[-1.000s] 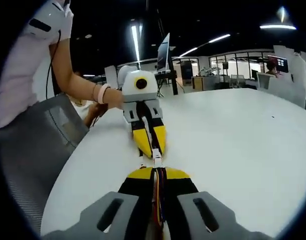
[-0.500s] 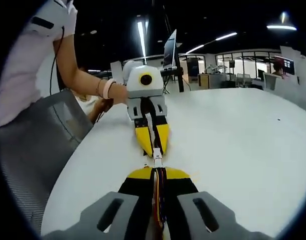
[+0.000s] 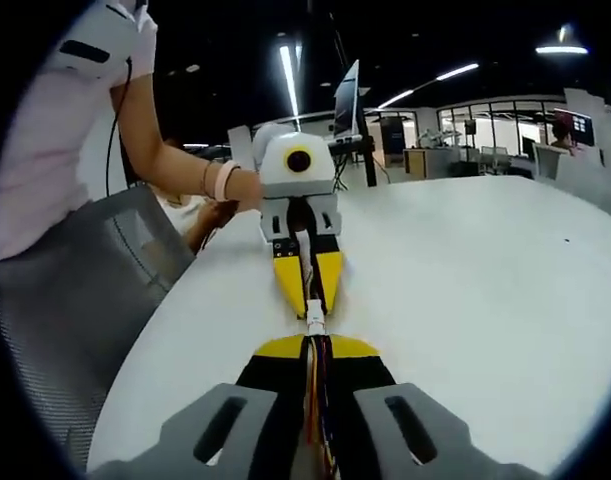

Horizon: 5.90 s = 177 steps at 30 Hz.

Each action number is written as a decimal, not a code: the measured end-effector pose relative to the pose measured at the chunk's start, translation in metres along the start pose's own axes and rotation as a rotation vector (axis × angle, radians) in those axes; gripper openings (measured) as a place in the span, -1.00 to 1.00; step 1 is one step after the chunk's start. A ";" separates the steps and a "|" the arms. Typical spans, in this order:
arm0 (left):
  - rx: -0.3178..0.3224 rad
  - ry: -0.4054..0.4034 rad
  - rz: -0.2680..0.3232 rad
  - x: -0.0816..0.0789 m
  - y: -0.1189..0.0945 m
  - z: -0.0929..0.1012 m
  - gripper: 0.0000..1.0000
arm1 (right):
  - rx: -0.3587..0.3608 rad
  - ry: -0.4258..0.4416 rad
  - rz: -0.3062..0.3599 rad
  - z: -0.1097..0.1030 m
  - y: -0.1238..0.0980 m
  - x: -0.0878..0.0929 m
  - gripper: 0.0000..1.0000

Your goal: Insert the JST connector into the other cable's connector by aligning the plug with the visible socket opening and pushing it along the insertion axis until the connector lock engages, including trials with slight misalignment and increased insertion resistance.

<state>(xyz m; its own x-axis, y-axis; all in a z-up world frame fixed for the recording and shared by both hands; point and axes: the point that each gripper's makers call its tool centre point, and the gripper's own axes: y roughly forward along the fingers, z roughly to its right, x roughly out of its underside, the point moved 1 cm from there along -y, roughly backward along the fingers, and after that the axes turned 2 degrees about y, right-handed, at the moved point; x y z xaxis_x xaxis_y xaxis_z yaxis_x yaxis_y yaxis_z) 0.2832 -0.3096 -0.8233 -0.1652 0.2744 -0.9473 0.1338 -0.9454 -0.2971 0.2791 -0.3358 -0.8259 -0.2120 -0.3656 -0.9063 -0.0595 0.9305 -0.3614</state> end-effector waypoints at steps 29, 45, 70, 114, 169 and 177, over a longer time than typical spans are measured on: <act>-0.039 0.009 0.053 -0.008 0.010 -0.038 -0.99 | 0.061 0.008 0.042 0.027 -0.001 -0.011 -0.95; -0.070 0.007 0.016 0.002 0.020 -0.046 -0.98 | 0.102 -0.023 0.004 0.051 0.001 0.004 -0.93; -0.144 -0.069 0.006 0.002 0.014 -0.060 -0.56 | 0.152 -0.028 -0.002 0.065 0.002 0.008 -0.89; -0.137 0.032 -0.087 -0.024 -0.029 0.004 -0.33 | 0.063 -0.056 0.097 -0.024 -0.038 -0.040 -0.67; -0.097 0.080 -0.099 0.016 -0.002 0.014 -0.97 | 0.144 -0.173 -0.033 -0.003 -0.034 0.032 -0.85; -0.095 0.088 -0.100 0.016 0.000 0.012 -0.98 | 0.141 -0.175 -0.037 -0.002 -0.032 0.031 -0.91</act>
<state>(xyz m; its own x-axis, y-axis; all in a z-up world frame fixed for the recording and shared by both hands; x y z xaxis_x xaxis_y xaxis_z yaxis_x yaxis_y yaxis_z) 0.2686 -0.3075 -0.8375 -0.0966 0.3842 -0.9182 0.2139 -0.8929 -0.3961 0.2720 -0.3769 -0.8423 -0.0387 -0.4091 -0.9117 0.0753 0.9086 -0.4109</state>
